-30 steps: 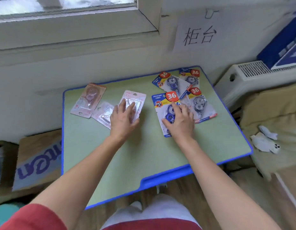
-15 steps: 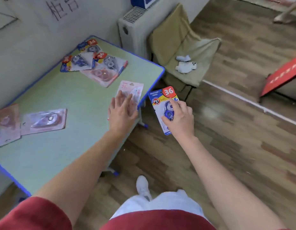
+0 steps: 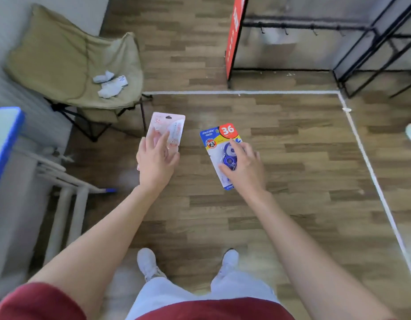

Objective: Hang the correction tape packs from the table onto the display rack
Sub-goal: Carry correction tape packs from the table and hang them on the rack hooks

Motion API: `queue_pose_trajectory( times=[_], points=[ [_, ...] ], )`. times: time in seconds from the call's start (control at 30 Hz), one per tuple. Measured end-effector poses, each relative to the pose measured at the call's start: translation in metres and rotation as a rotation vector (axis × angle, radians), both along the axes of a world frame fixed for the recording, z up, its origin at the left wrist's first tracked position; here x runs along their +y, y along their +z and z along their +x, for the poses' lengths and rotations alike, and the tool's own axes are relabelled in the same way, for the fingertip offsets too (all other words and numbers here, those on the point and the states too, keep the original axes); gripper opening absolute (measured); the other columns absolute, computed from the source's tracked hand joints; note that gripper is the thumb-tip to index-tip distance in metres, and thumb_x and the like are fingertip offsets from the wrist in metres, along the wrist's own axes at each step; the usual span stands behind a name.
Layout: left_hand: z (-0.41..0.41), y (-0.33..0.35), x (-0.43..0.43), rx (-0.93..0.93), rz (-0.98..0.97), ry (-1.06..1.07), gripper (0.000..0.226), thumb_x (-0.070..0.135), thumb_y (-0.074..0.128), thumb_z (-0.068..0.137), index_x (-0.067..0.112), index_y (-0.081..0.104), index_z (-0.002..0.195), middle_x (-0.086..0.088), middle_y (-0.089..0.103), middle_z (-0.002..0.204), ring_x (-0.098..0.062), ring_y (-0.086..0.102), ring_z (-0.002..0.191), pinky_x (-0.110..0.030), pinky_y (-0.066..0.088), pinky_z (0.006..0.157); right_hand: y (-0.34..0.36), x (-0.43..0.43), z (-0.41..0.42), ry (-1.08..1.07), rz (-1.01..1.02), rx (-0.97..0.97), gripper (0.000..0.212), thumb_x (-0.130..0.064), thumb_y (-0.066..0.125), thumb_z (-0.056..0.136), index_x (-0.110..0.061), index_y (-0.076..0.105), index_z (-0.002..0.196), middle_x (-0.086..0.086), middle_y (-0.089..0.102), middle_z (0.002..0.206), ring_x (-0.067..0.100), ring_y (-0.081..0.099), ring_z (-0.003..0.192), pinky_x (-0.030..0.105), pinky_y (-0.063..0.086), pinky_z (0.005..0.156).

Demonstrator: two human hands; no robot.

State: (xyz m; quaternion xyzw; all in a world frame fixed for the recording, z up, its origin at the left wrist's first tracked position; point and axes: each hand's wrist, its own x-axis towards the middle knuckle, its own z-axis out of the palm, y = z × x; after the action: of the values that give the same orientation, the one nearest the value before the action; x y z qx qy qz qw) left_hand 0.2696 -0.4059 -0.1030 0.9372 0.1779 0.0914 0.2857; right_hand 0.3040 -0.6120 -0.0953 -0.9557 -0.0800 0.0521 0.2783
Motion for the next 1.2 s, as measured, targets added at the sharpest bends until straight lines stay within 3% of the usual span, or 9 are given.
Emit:
queue_pose_trajectory(
  times=[0.23, 0.47, 0.83, 1.2],
  points=[
    [0.077, -0.005, -0.143, 0.006, -0.057, -0.131, 0.056, 0.019, 0.065, 0.085, 0.022, 0.048, 0.139, -0.007, 0.024, 0.155, -0.033, 0.026, 0.137, -0.045, 0.022, 0.108, 0.003, -0.149, 0.050, -0.177, -0.038, -0.018, 0.065, -0.030, 0.068, 0.083, -0.021, 0.042, 0.141, 0.002, 0.046, 0.132, 0.028, 0.043, 0.107, 0.030, 0.032, 0.091],
    [0.173, 0.008, -0.209, -0.008, -0.061, -0.184, 0.061, 0.018, 0.064, 0.084, 0.024, 0.044, 0.142, -0.003, 0.019, 0.157, -0.029, 0.019, 0.141, -0.043, 0.019, 0.112, 0.005, -0.215, 0.130, -0.257, -0.007, -0.061, 0.065, -0.030, 0.069, 0.082, -0.020, 0.043, 0.141, 0.003, 0.046, 0.131, 0.029, 0.044, 0.109, 0.034, 0.036, 0.090],
    [0.401, 0.054, -0.293, -0.128, -0.082, -0.202, 0.060, 0.019, 0.063, 0.084, 0.025, 0.044, 0.141, -0.001, 0.020, 0.157, -0.027, 0.019, 0.141, -0.040, 0.015, 0.112, 0.046, -0.283, 0.352, -0.330, 0.037, -0.197, 0.064, -0.032, 0.069, 0.082, -0.021, 0.043, 0.139, 0.002, 0.047, 0.128, 0.026, 0.045, 0.110, 0.030, 0.036, 0.087],
    [0.593, 0.081, -0.400, -0.243, -0.069, -0.121, 0.058, 0.018, 0.065, 0.082, 0.023, 0.048, 0.138, -0.002, 0.023, 0.156, -0.027, 0.021, 0.140, -0.042, 0.019, 0.110, 0.076, -0.400, 0.556, -0.271, 0.066, -0.290, 0.064, -0.032, 0.069, 0.082, -0.018, 0.044, 0.138, 0.006, 0.048, 0.128, 0.029, 0.046, 0.110, 0.036, 0.040, 0.089]
  ],
)
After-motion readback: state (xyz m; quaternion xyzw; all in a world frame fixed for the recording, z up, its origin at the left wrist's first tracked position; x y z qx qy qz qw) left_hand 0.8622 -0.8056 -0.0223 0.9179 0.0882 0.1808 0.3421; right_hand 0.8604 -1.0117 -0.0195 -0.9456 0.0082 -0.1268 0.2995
